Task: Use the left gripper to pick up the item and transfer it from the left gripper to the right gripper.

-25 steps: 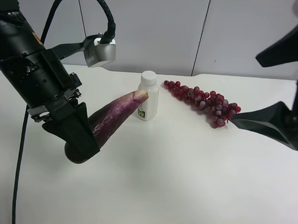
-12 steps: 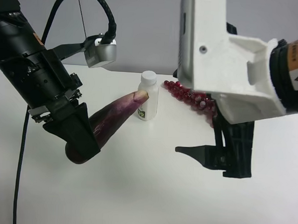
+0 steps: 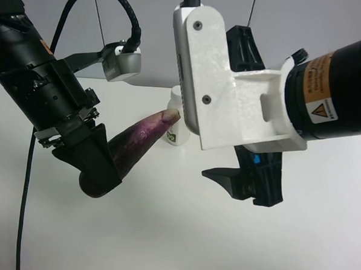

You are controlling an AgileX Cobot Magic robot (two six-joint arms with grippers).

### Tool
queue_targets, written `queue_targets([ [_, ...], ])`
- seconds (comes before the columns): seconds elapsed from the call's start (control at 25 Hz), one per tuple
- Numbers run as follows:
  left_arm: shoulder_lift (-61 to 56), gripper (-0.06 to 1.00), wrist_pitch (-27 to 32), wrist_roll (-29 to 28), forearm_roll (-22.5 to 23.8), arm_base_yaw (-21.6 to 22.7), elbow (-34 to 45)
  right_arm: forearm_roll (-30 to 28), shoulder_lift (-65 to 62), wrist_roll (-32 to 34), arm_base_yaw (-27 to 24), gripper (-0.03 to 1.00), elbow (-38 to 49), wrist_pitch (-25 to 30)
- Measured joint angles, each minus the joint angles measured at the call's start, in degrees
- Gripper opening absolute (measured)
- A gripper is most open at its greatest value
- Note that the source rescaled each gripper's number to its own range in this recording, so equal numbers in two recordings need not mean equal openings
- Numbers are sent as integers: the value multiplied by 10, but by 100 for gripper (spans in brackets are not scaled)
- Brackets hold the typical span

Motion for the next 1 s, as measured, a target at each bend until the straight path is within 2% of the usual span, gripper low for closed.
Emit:
queue_targets([
  [0.36,0,0,0,0,-6,0,0,-1,38,-16,3,100,0,-48],
  [1.0,0,0,0,-1,-10,0,0,0,110,-22,4,99,0,-99],
])
